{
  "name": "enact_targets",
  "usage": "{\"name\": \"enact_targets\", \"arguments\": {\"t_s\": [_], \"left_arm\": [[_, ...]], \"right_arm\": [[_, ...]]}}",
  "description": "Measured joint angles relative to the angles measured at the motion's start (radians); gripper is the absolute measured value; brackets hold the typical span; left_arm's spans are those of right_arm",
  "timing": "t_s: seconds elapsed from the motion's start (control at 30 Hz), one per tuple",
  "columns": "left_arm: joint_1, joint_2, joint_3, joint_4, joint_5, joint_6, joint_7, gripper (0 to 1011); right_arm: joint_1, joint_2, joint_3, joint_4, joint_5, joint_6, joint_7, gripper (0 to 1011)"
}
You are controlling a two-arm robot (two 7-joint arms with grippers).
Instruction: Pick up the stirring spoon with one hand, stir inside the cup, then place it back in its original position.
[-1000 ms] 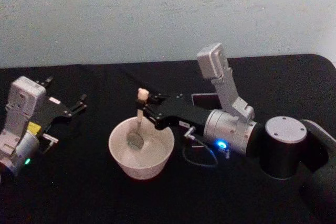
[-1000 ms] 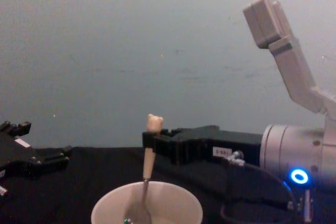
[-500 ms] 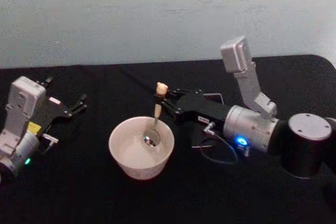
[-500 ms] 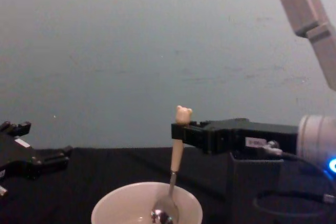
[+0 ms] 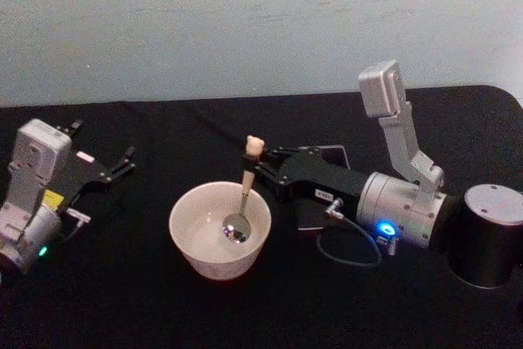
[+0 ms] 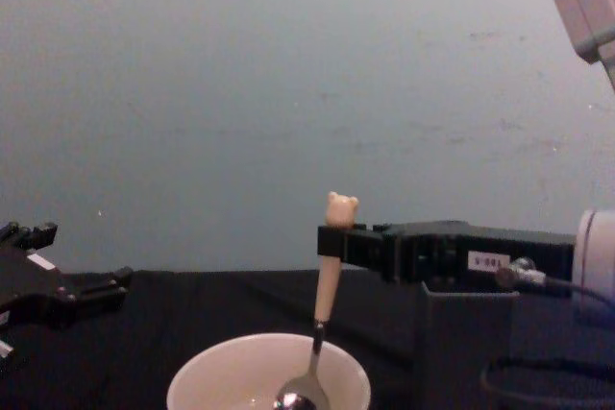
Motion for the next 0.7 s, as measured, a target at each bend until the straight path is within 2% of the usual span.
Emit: {"name": "enact_targets", "arguments": {"t_s": [0.3,0.57,0.7], "left_arm": [[0.0,0.0,0.0,0.0,0.0,0.0,0.0,1001],[0.0,0.0,0.0,0.0,0.0,0.0,0.0,1001],[0.0,0.0,0.0,0.0,0.0,0.0,0.0,1001]], "right_arm": [[0.019,-0.023,0.005,0.015,0.036,0.016,-0.041,211],[0.036,-0.035,0.033,0.015,0.087,0.032,-0.082,211],[0.045,-0.037,0.061,0.002,0.125,0.039,-0.112,211]]}}
